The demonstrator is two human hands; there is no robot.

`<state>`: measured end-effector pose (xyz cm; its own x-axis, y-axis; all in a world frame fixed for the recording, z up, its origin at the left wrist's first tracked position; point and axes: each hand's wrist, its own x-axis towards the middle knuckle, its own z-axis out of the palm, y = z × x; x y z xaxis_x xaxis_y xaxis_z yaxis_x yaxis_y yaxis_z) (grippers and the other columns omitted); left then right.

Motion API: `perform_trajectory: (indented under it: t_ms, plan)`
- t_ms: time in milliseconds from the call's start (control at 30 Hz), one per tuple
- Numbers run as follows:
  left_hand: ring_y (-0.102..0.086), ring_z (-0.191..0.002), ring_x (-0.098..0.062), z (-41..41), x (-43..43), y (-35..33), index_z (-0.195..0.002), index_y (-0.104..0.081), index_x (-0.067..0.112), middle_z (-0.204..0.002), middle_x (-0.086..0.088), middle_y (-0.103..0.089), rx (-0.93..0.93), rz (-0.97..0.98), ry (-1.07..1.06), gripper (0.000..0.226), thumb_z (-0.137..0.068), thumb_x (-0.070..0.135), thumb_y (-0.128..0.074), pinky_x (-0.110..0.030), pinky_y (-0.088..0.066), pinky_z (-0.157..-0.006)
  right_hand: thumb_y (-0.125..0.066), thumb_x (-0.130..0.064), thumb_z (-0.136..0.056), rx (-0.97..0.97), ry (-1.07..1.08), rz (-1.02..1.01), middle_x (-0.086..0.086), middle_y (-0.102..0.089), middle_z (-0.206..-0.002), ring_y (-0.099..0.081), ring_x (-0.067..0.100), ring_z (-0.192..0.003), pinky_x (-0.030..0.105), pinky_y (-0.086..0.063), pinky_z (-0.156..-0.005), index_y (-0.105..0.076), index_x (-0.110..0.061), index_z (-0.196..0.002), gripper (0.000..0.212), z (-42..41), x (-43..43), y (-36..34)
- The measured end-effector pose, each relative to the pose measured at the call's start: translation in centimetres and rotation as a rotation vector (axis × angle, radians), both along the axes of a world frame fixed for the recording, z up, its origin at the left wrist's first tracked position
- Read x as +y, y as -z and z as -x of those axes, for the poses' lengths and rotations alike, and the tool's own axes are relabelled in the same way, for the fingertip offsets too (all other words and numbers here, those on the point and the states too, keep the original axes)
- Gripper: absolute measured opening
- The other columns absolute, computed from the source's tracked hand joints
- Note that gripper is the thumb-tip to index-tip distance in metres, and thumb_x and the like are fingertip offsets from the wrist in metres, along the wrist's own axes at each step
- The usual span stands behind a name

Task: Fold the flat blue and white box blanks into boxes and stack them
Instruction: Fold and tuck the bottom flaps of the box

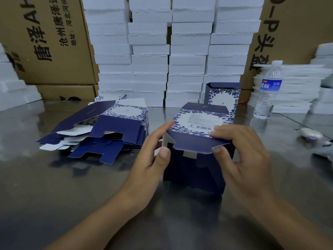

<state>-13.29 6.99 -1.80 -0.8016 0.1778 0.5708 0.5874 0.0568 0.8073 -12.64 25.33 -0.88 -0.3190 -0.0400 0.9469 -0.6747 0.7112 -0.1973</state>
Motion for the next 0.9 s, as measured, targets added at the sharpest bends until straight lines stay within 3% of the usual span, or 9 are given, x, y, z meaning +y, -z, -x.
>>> perform_trajectory:
  t_ms: [67,100,167,200,300,500,600,700,900]
  plan:
    - [-0.041,-0.133,-0.011,0.6,0.0,0.0,-0.130,-0.035,0.042,-0.128,0.019,-0.050,-0.086,-0.054,0.052,0.113,-0.033,0.100,-0.045,-0.026,-0.032,-0.110,-0.038,-0.048,-0.096,-0.014,0.001,0.062,-0.008,-0.057,-0.090,-0.053,0.011,-0.089,0.021,-0.041,-0.080,-0.068,-0.004,-0.089,0.053,0.1,0.1,-0.2]
    - [-0.043,-0.131,-0.009,0.5,-0.1,0.0,-0.130,-0.035,0.049,-0.128,0.021,-0.052,-0.121,-0.060,0.089,0.108,-0.035,0.099,-0.047,-0.031,-0.034,-0.110,-0.037,-0.048,-0.096,-0.018,0.004,0.084,-0.008,-0.057,-0.087,-0.051,0.009,-0.086,0.017,-0.039,-0.077,-0.068,-0.005,-0.087,0.054,0.1,0.2,-0.2]
    - [-0.047,-0.123,0.007,-0.3,-0.2,0.1,-0.123,-0.039,0.066,-0.127,0.031,-0.053,-0.125,-0.017,0.086,0.068,-0.058,0.089,-0.045,-0.020,-0.041,-0.100,-0.037,-0.049,-0.096,-0.027,0.014,0.108,-0.007,-0.055,-0.082,-0.047,0.006,-0.082,0.010,-0.035,-0.074,-0.066,-0.004,-0.082,0.055,0.2,0.2,-0.1]
    - [-0.052,-0.116,0.009,-0.6,-0.3,0.3,-0.118,-0.044,0.067,-0.121,0.031,-0.057,-0.119,-0.025,0.055,0.052,-0.068,0.079,-0.049,-0.013,-0.045,-0.091,-0.036,-0.049,-0.096,-0.029,0.017,0.118,-0.007,-0.054,-0.080,-0.046,0.006,-0.080,0.008,-0.033,-0.073,-0.065,-0.004,-0.081,0.056,0.3,0.2,-0.1]
    - [-0.061,-0.099,0.002,-0.1,-0.3,1.2,-0.106,-0.055,0.044,-0.101,0.021,-0.065,-0.092,-0.036,-0.105,0.033,-0.077,0.055,-0.067,-0.017,-0.048,-0.084,-0.035,-0.052,-0.095,-0.039,-0.018,0.148,-0.009,-0.053,-0.080,-0.047,0.008,-0.080,0.009,-0.033,-0.073,-0.062,-0.013,-0.080,0.050,0.2,0.1,-0.1]
    - [-0.060,-0.081,-0.008,0.1,-0.5,1.7,-0.079,-0.048,0.035,-0.084,0.013,-0.062,0.017,0.077,-0.264,0.029,-0.068,0.058,-0.063,-0.030,-0.047,-0.081,-0.035,-0.053,-0.095,-0.046,-0.103,0.130,-0.020,-0.052,-0.087,-0.049,0.009,-0.082,0.012,-0.037,-0.074,-0.054,-0.026,-0.087,0.033,-0.1,-0.3,-0.2]
    - [-0.056,-0.073,-0.005,0.3,-0.6,1.7,-0.075,-0.047,0.031,-0.078,0.013,-0.059,0.068,0.103,-0.296,0.034,-0.075,0.059,-0.065,-0.020,-0.044,-0.074,-0.038,-0.048,-0.096,-0.024,-0.121,0.091,-0.018,-0.054,-0.087,-0.051,0.012,-0.083,0.016,-0.039,-0.074,-0.057,-0.026,-0.089,0.031,-0.4,-0.4,-0.3]
    - [-0.047,-0.061,0.000,0.1,-0.7,1.4,-0.068,-0.043,0.031,-0.064,0.017,-0.051,0.154,0.136,-0.354,0.034,-0.083,0.057,-0.059,-0.007,-0.036,-0.060,-0.039,-0.043,-0.097,-0.021,-0.140,0.062,-0.004,-0.060,-0.084,-0.056,0.018,-0.082,0.022,-0.041,-0.074,-0.062,-0.024,-0.092,0.030,-0.7,-0.6,-0.4]
    - [-0.038,-0.052,-0.006,0.0,-1.3,0.6,-0.062,-0.034,0.029,-0.060,0.008,-0.045,0.288,0.266,-0.475,0.037,-0.089,0.053,-0.040,-0.014,-0.026,-0.047,-0.040,-0.041,-0.096,-0.027,-0.165,0.071,-0.002,-0.060,-0.081,-0.055,0.016,-0.080,0.020,-0.040,-0.073,-0.063,-0.023,-0.088,0.031,-1.1,-0.7,-0.6]
